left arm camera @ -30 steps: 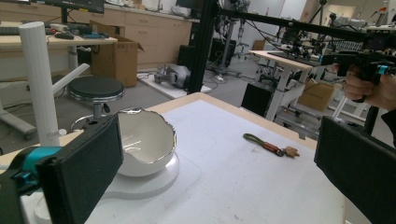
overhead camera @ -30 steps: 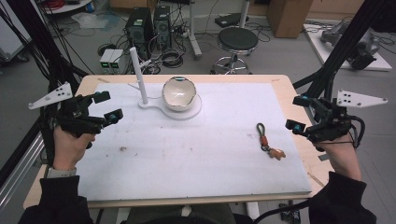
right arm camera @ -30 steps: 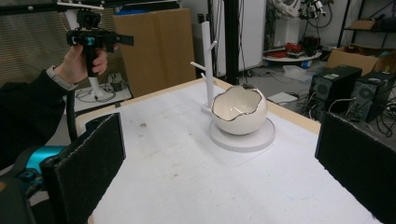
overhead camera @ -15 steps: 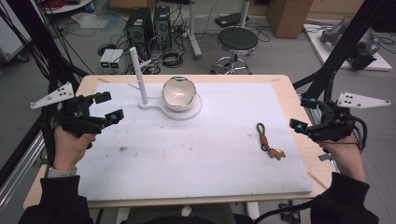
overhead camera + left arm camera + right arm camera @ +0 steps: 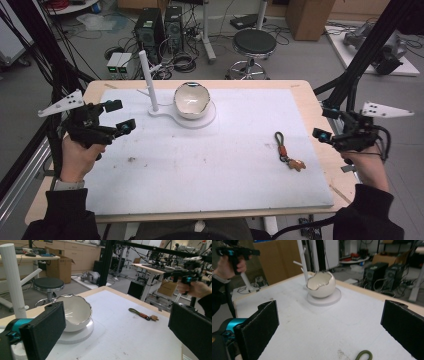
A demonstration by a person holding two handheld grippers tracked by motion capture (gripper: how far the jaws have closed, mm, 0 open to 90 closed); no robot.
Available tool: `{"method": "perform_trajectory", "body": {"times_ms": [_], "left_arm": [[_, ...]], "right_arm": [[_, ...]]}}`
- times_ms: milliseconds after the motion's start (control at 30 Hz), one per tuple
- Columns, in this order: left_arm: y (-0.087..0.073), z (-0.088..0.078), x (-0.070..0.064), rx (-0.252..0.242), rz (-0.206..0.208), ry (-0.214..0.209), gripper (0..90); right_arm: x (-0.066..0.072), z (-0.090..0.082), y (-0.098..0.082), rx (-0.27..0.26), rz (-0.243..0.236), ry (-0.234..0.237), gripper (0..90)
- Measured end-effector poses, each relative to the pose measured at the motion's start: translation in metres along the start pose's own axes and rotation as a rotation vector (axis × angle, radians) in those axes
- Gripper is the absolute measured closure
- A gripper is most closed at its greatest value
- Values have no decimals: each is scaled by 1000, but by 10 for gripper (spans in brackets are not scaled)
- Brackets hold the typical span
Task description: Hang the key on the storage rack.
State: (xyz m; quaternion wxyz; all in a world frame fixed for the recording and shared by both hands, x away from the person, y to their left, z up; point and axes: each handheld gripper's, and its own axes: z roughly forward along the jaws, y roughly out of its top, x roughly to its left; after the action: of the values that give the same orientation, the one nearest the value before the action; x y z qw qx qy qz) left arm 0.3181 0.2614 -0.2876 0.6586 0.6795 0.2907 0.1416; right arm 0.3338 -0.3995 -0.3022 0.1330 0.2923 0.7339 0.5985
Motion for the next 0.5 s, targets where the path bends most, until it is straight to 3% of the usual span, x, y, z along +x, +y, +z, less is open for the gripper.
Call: {"method": "perform_trajectory", "body": {"times_ms": [33,167,200,233,267,367,400,500], "left_arm": [[0,0,0,-1,1,5,17],[-1,-2,2,0,-5,10,17],[-1,-2,3,-1,-5,11,17],[-1,-3,2,-1,-7,12,17],[-2,-3,2,3,-6,12,17],[-2,-3,2,7,-8,14,17],[-2,-3,1,6,-5,13,17],[-4,-5,2,9,-9,22,17]], "right_arm": [[-8,13,-7,47,31,-47,10],[-18,30,-21,81,63,-82,10],[-21,35,-24,110,79,-110,10],[-26,46,-28,177,110,-185,10],[-28,51,-31,189,115,-207,10],[-34,62,-46,151,92,-219,11],[-36,67,-51,167,108,-244,11],[-45,83,-64,215,161,-256,11]]}}
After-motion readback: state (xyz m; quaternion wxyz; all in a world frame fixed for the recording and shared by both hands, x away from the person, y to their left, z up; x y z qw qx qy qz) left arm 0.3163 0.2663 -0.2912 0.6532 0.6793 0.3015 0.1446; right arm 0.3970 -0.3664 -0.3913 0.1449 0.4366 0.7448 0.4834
